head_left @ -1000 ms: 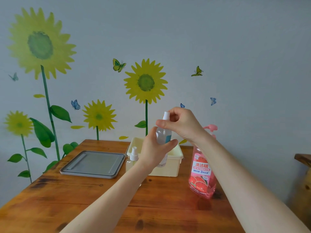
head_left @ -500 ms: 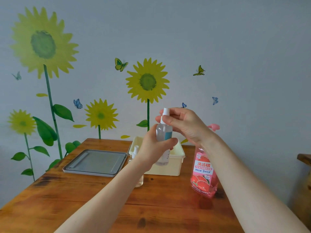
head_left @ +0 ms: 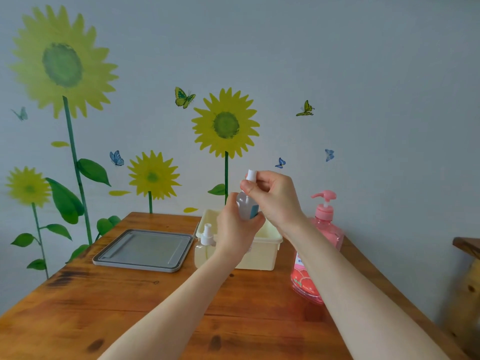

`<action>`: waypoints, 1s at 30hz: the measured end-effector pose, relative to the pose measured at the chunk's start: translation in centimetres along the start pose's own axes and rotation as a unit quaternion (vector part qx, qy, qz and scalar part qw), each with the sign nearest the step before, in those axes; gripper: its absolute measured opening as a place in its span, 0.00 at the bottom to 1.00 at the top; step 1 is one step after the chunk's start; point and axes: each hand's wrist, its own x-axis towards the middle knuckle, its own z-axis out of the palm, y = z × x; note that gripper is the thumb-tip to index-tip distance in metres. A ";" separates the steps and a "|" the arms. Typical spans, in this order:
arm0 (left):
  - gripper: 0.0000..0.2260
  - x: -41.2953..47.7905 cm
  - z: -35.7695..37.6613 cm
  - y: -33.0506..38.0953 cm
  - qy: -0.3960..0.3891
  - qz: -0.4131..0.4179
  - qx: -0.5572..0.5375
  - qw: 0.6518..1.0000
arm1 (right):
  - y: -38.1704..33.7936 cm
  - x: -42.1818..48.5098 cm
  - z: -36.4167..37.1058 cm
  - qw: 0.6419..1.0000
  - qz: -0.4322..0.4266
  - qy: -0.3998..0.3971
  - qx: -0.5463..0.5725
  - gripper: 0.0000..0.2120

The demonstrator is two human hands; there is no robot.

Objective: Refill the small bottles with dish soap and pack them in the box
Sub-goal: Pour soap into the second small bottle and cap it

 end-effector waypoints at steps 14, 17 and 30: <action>0.19 0.7 -0.8 0.7 -0.009 -0.047 -0.093 0.995 | 4.1 -2.4 -0.9 0.969 0.083 -0.210 0.094 0.17; 0.22 1.3 -1.1 0.2 -0.014 -0.063 -0.066 0.996 | 4.7 -1.8 0.3 0.979 0.072 -0.175 0.070 0.16; 0.17 8.5 -6.8 -9.3 -0.034 -0.109 0.164 0.980 | 10.5 8.6 1.2 0.933 0.054 -0.226 -0.275 0.19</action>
